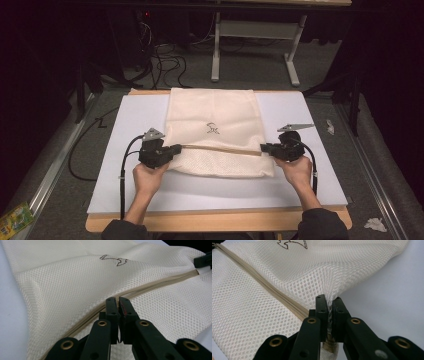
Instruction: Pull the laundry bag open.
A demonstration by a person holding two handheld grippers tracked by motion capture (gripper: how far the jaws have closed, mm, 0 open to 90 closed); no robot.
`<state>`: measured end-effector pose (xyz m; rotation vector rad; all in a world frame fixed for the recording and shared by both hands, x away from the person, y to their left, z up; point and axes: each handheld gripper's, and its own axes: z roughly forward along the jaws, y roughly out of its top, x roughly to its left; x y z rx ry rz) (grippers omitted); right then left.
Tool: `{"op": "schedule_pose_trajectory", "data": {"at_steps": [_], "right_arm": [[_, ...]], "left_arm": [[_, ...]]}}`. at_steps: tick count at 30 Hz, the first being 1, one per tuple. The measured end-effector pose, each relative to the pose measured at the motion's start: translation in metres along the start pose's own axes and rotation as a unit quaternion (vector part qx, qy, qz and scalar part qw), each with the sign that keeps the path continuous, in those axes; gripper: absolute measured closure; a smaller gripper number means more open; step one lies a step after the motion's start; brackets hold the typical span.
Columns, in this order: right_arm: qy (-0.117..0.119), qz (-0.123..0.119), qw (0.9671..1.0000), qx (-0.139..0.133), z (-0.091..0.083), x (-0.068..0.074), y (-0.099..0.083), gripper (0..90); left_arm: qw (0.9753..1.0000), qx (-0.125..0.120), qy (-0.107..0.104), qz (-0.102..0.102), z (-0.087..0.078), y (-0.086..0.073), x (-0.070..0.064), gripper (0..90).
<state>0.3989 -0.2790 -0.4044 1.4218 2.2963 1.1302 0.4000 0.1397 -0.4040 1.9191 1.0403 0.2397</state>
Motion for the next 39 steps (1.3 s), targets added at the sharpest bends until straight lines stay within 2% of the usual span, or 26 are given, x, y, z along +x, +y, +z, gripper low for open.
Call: {"op": "schedule_pose_trajectory", "data": {"at_steps": [20, 27, 34, 36, 39], "right_arm": [[-0.004, 0.001, 1.0, -0.001, 0.0, -0.002, -0.001, 87.2], [-0.007, 0.0, 1.0, -0.003, -0.002, -0.004, -0.003, 87.2], [-0.006, 0.0, 1.0, -0.002, -0.001, -0.004, -0.004, 87.2], [-0.007, -0.003, 1.0, -0.004, -0.001, -0.005, -0.005, 87.2], [-0.011, 0.002, 0.9999, 0.0, -0.003, -0.008, -0.007, 87.2]], "left_arm": [[0.9998, -0.007, 0.017, -0.011, -0.013, -0.003, 0.013, 87.2], [0.9994, -0.016, 0.026, -0.019, -0.024, -0.004, 0.02, 87.2], [0.9994, -0.014, 0.026, -0.018, -0.025, -0.006, 0.022, 87.2], [0.9992, -0.015, 0.033, -0.018, -0.026, -0.006, 0.022, 87.2], [0.9991, -0.013, 0.033, -0.025, -0.028, -0.009, 0.026, 87.2]]}}
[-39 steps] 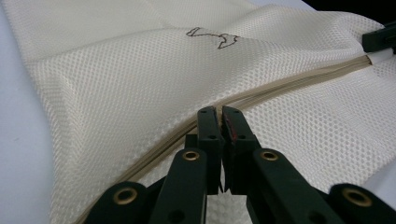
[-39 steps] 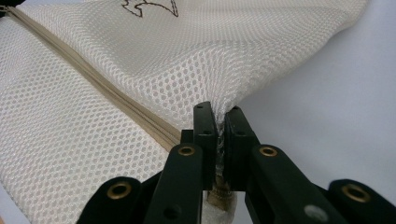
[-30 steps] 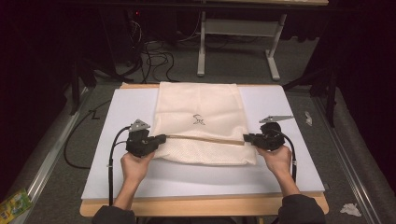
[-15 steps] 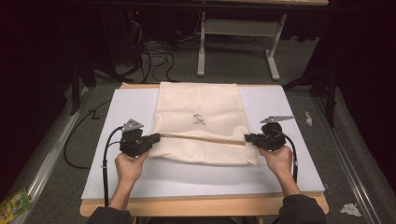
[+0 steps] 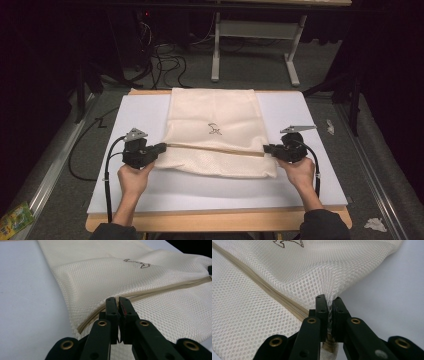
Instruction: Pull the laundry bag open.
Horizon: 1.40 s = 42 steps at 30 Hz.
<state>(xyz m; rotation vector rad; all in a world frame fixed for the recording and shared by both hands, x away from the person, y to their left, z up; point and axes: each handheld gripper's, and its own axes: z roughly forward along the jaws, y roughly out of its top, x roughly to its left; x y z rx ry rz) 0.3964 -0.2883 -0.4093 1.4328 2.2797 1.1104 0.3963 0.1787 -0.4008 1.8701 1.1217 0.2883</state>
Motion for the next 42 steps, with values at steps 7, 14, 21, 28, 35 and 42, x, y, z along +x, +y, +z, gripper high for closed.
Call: {"op": "schedule_pose_trajectory", "data": {"at_steps": [7, 14, 21, 28, 35, 42], "right_arm": [[0.0, 0.0, 1.0, -0.004, -0.003, -0.002, -0.001, 87.1], [-0.004, 0.0, 1.0, -0.006, -0.004, -0.004, -0.001, 87.2], [-0.004, 0.003, 1.0, -0.008, -0.003, -0.005, 0.0, 87.2], [-0.011, 0.005, 0.9999, -0.01, -0.003, -0.007, -0.001, 87.2], [-0.016, 0.012, 0.9997, -0.013, -0.006, -0.01, 0.0, 87.2], [-0.018, 0.014, 0.9996, -0.015, -0.005, -0.011, -0.001, 87.1]], "left_arm": [[1.0, -0.002, 0.003, -0.003, -0.002, -0.002, 0.004, 87.2], [0.9999, -0.008, 0.012, -0.005, -0.008, -0.001, 0.007, 87.2], [0.9998, -0.009, 0.018, -0.002, -0.01, -0.001, 0.009, 87.2], [0.9998, -0.005, 0.021, -0.002, -0.011, -0.002, 0.011, 87.2], [0.9998, 0.0, 0.021, 0.001, -0.01, -0.003, 0.011, 87.2], [0.9999, 0.003, 0.01, -0.011, -0.009, -0.007, 0.01, 87.1]]}}
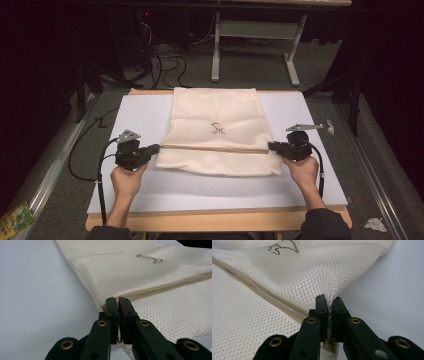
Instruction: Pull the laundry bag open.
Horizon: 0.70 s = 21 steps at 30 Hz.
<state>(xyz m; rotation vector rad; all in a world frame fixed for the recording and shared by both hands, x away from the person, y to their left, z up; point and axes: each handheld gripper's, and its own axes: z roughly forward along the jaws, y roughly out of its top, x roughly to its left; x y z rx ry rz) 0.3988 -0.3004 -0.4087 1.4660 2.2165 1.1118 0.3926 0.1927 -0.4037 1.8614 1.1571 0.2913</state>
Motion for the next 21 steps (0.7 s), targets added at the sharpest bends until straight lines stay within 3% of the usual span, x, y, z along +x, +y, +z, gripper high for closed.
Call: {"op": "schedule_pose_trajectory", "data": {"at_steps": [4, 13, 21], "right_arm": [[-0.005, -0.012, 0.9999, 0.004, -0.001, 0.004, 0.0, 87.0], [0.002, 0.003, 1.0, 0.005, 0.006, 0.001, -0.013, 86.5], [0.008, 0.002, 1.0, 0.002, 0.008, 0.003, -0.015, 85.9]], "left_arm": [[1.0, 0.007, -0.001, 0.002, 0.003, 0.0, -0.001, 87.0], [0.9995, 0.027, 0.007, 0.012, 0.014, -0.005, -0.005, 86.9], [0.9999, 0.013, 0.005, 0.004, 0.009, -0.006, -0.003, 86.8]]}}
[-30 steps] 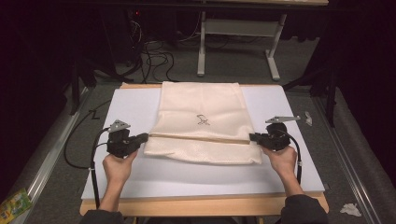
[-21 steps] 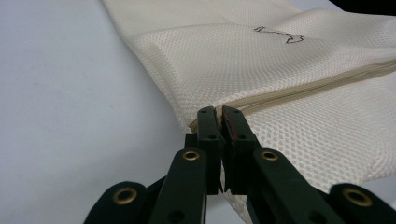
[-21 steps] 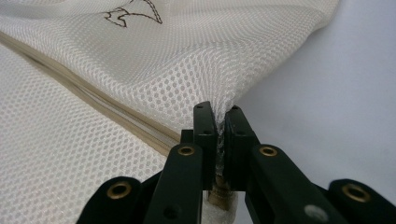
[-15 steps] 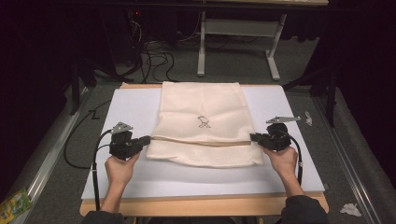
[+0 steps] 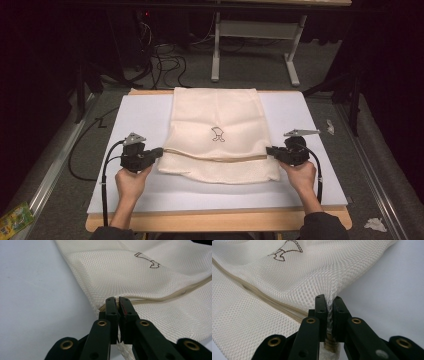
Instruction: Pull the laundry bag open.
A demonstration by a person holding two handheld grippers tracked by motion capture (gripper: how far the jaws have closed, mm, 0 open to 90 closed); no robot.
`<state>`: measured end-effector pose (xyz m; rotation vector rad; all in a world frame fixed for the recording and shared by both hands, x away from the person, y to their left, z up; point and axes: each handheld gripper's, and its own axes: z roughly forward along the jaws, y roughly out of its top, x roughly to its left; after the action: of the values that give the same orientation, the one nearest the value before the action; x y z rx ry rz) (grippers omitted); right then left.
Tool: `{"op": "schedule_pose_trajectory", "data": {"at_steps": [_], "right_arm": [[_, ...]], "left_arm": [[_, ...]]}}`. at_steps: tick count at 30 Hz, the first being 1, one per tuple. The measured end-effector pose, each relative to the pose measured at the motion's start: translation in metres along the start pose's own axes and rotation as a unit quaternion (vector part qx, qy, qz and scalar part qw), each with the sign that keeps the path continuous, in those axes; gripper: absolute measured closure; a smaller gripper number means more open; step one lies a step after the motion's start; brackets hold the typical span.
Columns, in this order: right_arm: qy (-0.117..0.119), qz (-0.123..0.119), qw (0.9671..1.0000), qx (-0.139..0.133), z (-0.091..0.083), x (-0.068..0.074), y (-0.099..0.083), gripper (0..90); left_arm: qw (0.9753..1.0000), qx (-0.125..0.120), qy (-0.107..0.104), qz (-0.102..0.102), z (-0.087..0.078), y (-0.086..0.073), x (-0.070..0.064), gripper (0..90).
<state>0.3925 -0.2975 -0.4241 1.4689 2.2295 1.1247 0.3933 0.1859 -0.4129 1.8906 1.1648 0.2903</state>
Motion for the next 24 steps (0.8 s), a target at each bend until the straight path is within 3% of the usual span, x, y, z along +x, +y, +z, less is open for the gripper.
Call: {"op": "schedule_pose_trajectory", "data": {"at_steps": [6, 15, 24], "right_arm": [[0.01, 0.014, 0.9999, -0.001, -0.0004, -0.0019, -0.0025, 84.2], [0.011, 0.01, 0.9999, 0.005, 0.0012, -0.0015, -0.0045, 83.5], [0.007, 0.015, 0.9998, 0.013, 0.0029, -0.0032, -0.0084, 76.0]], "left_arm": [[0.9999, -0.003, -0.013, -0.006, -0.004, 0.002, 0.0048, 86.7], [0.9999, 0.01, -0.004, 0.01, -0.0018, 0.0001, 0.0016, 86.4], [0.9997, 0.019, -0.007, 0.013, -0.0008, 0.0, 0.0035, 85.1]]}}
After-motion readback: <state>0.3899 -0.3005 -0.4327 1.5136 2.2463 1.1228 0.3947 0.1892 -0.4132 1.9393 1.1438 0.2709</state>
